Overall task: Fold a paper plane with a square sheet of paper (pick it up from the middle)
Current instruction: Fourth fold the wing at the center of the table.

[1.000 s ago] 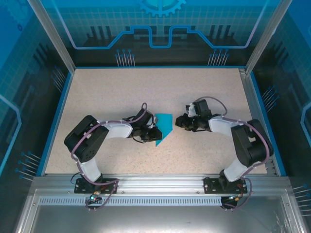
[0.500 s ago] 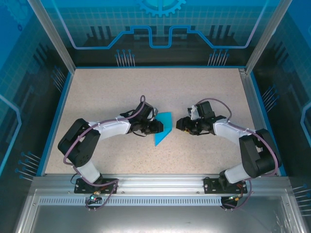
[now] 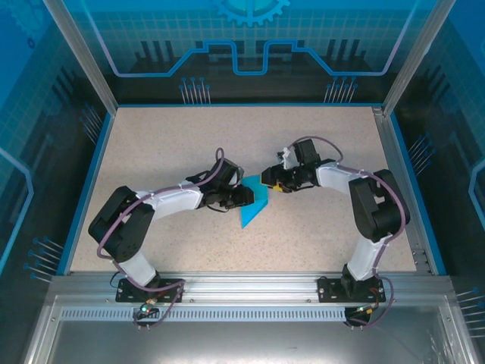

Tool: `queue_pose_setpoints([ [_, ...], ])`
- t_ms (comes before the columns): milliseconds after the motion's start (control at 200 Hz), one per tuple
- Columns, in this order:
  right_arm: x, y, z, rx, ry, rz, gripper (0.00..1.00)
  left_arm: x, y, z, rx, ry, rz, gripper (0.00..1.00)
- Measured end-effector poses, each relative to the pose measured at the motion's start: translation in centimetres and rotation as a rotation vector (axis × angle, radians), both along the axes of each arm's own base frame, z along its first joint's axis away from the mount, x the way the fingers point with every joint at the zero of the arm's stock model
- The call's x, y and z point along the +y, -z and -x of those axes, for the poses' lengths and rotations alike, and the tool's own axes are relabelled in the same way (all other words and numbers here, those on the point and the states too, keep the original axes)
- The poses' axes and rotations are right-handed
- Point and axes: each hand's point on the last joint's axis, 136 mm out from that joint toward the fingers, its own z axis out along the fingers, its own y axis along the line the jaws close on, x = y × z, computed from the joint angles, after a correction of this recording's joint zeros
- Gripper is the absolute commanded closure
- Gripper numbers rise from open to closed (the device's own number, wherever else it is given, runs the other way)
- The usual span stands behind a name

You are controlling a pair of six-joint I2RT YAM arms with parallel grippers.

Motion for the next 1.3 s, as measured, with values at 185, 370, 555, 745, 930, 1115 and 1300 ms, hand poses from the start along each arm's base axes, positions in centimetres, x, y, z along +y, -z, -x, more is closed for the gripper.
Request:
queue_pose_setpoints([
  [185,0.5,1.5,-0.7,0.036,-0.022,0.005,0.45,0.1,-0.9,0.0,-0.015,-0.020,0.012,0.63],
  [370,0.0,2.1,-0.3,0.057,-0.016,0.041,0.44,0.6,-1.4,0.7,-0.024,-0.036,0.011,0.63],
  [555,-0.9,1.7,0.0,0.032,0.015,0.082,0.42,0.1,-2.0,1.3,-0.037,-0.022,0.017,0.63],
  [745,-0.6,1.8,0.6,0.051,0.008,0.056,0.44,-0.3,-1.5,2.3,-0.036,-0.006,-0.001,0.61],
  [930,1.3,2.5,0.4,0.081,-0.044,0.017,0.57,-0.8,-1.0,3.2,-0.052,0.010,-0.039,0.54],
  [1115,2.3,2.6,-0.1,0.080,-0.065,0.005,0.72,-1.4,-0.4,4.8,-0.075,0.026,-0.118,0.48],
  [1300,2.7,1.9,-0.6,0.069,-0.071,-0.008,0.80,-1.7,-0.1,5.1,-0.125,0.007,-0.241,0.46],
])
